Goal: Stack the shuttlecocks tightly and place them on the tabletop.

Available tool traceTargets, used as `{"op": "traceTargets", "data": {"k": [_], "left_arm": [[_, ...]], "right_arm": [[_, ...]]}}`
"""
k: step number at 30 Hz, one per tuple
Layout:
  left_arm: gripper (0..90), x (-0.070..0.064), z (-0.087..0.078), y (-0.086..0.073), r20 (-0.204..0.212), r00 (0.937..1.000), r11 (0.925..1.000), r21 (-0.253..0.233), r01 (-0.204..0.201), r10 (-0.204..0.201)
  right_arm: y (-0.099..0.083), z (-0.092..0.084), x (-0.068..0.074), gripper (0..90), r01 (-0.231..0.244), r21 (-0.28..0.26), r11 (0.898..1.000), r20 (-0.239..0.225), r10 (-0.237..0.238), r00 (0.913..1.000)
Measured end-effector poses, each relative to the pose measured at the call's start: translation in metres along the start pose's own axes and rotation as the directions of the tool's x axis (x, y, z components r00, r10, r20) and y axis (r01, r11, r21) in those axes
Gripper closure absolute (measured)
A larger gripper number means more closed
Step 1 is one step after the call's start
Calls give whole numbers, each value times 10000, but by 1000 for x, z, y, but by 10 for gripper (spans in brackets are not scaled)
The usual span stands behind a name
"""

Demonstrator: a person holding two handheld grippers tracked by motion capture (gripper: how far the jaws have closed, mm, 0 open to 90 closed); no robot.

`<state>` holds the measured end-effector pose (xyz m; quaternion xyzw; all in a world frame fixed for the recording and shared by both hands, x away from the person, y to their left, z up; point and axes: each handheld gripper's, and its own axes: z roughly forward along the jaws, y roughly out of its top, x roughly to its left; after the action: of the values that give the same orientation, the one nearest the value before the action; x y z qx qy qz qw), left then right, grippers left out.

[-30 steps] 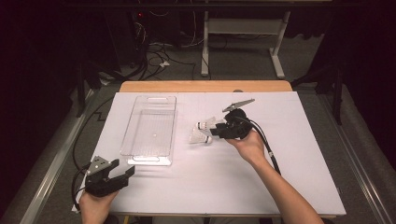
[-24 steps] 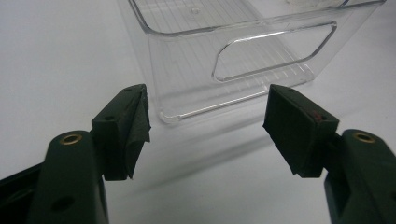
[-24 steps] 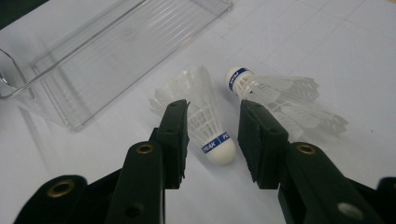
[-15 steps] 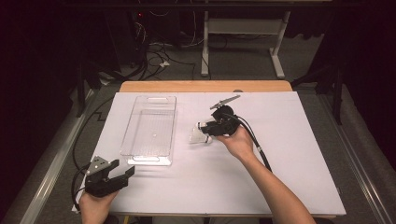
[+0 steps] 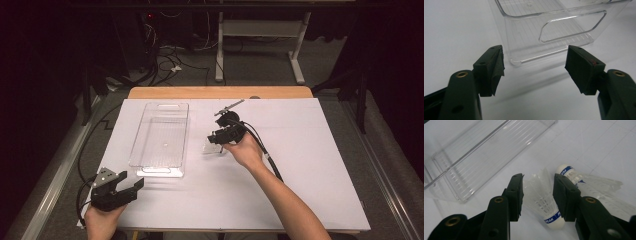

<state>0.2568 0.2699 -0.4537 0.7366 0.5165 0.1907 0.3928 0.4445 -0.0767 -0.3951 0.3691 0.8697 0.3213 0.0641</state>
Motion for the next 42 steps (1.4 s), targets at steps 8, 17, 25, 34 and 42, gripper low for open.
{"op": "traceTargets", "data": {"k": [8, 17, 25, 34, 42], "left_arm": [[322, 1, 0, 0, -9, 10000, 10000, 31, 31, -31], [321, 2, 0, 0, -17, 10000, 10000, 19, 76, -76], [321, 2, 0, 0, -5, 10000, 10000, 28, 69, -69], [321, 2, 1, 0, -15, 10000, 10000, 30, 79, -79], [321, 2, 1, 0, -3, 10000, 10000, 36, 79, -79]], "right_arm": [[8, 10, 4, 576, -27, 342, 9994, 198, 20, 9998], [17, 20, 9, 560, 3, 689, 9976, 371, -28, 9993], [17, 27, 7, 559, -279, 915, 9954, 451, 238, 9987], [16, 31, 8, 609, -371, 1205, 9920, 491, 314, 9983], [16, 31, 12, 727, -207, 1592, 9870, 602, 112, 9981]]}}
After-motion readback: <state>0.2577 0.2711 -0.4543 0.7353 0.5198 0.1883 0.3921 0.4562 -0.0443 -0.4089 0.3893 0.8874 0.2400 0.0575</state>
